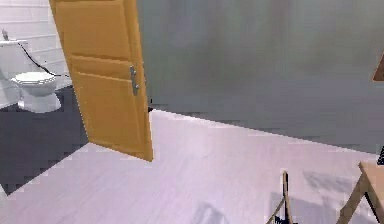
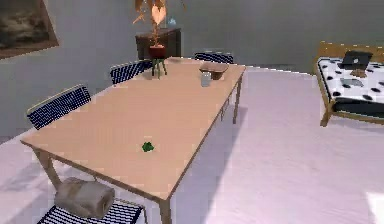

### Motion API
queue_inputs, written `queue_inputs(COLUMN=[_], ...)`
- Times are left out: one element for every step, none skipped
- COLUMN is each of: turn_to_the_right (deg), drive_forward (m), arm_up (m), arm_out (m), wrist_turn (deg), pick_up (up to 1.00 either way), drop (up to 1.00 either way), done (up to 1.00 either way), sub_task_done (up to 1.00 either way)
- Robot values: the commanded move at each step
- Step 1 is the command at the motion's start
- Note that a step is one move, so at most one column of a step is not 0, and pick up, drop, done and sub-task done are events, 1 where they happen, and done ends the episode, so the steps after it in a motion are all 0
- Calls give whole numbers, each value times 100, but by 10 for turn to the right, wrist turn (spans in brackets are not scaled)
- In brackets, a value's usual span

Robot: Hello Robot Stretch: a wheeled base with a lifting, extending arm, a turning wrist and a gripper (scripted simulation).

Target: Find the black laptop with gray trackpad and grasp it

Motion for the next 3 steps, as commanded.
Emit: queue_inputs(turn_to_the_right=[-420,0,-30], drive_forward=[0,100,0], arm_up=[0,0,0], arm_out=[0,0,0], wrist_turn=[0,0,0], pick_up=[0,0,0], drop=[0,0,0], done=[0,0,0], sub_task_done=[0,0,0])
